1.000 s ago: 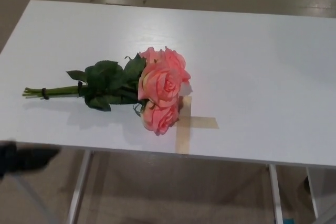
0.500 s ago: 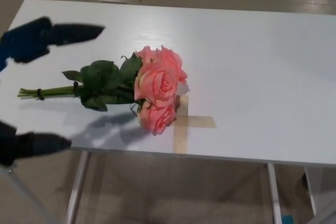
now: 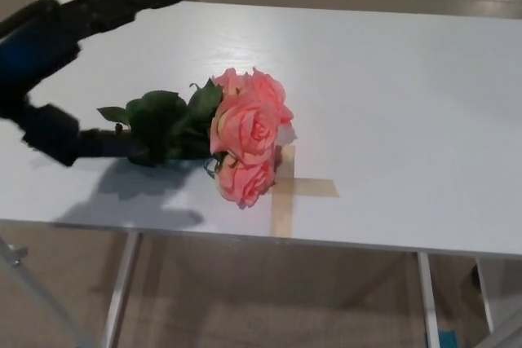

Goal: Use the left hand to pick up the rose and passes it to a human.

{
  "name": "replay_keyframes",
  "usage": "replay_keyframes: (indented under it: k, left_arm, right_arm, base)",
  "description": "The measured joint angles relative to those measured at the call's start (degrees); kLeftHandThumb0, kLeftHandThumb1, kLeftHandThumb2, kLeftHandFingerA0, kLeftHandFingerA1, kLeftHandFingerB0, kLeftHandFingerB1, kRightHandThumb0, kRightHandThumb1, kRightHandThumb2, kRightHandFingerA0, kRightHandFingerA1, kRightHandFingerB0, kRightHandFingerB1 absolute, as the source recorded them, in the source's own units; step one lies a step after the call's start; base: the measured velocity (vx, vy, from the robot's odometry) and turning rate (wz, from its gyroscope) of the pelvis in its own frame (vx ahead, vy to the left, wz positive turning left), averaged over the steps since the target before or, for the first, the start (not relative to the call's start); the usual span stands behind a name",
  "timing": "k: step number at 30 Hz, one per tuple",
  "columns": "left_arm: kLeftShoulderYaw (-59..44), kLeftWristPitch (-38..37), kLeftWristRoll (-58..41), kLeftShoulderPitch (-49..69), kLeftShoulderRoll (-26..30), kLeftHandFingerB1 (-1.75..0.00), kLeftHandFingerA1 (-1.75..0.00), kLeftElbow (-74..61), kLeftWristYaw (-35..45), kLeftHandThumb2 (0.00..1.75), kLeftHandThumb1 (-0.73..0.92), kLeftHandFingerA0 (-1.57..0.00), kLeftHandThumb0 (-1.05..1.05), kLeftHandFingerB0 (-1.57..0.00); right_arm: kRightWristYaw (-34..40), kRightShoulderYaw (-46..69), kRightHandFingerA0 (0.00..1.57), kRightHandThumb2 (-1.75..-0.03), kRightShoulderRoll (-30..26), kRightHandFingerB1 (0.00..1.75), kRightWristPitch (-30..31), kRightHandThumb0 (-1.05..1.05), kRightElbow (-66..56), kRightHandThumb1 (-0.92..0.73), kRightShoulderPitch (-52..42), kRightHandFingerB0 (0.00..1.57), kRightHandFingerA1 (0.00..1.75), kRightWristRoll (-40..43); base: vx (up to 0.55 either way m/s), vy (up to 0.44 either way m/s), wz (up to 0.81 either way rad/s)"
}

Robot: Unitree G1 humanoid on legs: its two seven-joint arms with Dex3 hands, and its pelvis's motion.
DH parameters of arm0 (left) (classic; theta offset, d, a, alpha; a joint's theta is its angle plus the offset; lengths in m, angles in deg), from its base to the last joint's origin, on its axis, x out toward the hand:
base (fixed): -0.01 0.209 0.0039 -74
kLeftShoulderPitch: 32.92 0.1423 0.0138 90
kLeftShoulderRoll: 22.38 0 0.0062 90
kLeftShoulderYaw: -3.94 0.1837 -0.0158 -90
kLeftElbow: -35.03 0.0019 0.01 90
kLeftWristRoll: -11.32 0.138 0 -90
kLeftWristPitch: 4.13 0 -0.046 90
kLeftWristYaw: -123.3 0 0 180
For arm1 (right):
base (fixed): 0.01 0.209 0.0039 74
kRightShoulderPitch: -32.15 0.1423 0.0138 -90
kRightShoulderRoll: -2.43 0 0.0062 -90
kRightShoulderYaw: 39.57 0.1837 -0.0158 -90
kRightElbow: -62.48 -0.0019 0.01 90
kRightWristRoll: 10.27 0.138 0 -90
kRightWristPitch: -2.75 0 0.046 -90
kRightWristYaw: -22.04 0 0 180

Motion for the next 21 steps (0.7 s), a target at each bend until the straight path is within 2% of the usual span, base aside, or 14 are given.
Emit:
replay_keyframes:
  k: [8, 21]
  left_arm:
    - [9.76, 3.19, 7.89, -9.71, -2.56, -0.24, -0.12, 10.23, -0.39, 0.68, 0.31, 0.00, -0.43, 0.00]
    - [24.36, 9.13, 21.01, -22.16, -10.60, -0.24, -0.12, 29.12, -2.84, 0.68, 0.31, 0.00, -0.43, 0.00]
  right_arm:
    - [0.00, -0.09, 0.69, -0.81, 0.00, 0.53, 0.02, -0.47, -0.01, -0.51, 0.10, 0.49, 0.62, -0.02]
    - [-0.03, -0.36, 0.67, -0.81, 0.03, 0.53, 0.29, -0.47, 0.03, -0.51, 0.14, 0.49, 0.60, -0.03]
  base:
    - [0.00, 0.000, 0.00]
    - [0.00, 0.000, 0.00]
